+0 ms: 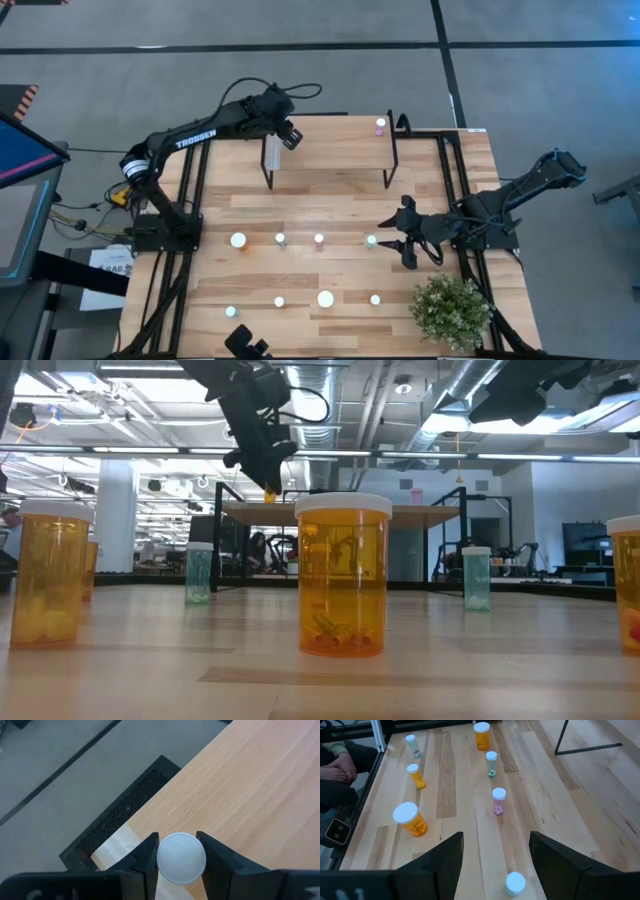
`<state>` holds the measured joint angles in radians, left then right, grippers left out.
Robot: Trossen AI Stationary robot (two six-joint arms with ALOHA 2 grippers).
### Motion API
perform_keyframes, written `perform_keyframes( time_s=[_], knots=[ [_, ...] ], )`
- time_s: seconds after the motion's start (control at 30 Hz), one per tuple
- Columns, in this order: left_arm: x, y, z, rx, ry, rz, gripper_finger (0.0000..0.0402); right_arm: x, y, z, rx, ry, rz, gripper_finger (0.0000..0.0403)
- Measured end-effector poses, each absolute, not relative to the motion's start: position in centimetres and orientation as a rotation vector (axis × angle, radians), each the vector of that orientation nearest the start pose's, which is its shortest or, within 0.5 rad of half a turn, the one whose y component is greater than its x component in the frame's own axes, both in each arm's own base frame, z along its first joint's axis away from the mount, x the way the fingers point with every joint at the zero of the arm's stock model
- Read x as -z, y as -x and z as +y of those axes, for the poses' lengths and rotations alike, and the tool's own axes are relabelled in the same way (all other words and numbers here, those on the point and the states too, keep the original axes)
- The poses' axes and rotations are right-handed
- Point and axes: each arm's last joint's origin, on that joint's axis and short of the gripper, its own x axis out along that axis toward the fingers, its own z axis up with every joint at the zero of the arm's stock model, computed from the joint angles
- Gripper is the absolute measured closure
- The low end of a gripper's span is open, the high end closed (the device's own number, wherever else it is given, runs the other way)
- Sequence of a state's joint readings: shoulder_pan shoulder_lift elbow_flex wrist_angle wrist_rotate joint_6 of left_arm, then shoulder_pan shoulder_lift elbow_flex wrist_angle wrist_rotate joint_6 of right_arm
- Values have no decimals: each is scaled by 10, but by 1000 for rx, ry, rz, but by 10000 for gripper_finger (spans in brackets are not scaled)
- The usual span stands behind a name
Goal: Pick and place medicine bottles onto shelf by color
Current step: Put the top small orange pill bottle on the shelf
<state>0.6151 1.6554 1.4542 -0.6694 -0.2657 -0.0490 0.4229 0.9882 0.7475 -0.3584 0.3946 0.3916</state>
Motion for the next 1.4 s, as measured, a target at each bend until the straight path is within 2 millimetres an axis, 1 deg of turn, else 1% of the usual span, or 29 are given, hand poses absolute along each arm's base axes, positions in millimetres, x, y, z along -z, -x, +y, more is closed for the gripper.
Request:
perform_keyframes(
  time_s=[0.33,0.73,1.07,1.2,1.4],
  knots=[
    [-303,-284,215,-861,218,854,280,-271,-192,74,81,-146,543,154],
    [-300,-284,220,-818,281,831,279,-271,-192,74,80,-147,543,154],
    [-298,-285,221,-812,285,833,276,-271,-192,74,80,-146,543,154],
    [-297,-285,221,-812,287,843,264,-271,-192,74,80,-146,543,154],
    [-296,-284,220,-817,286,857,235,-271,-192,74,80,-147,542,154]
  ],
)
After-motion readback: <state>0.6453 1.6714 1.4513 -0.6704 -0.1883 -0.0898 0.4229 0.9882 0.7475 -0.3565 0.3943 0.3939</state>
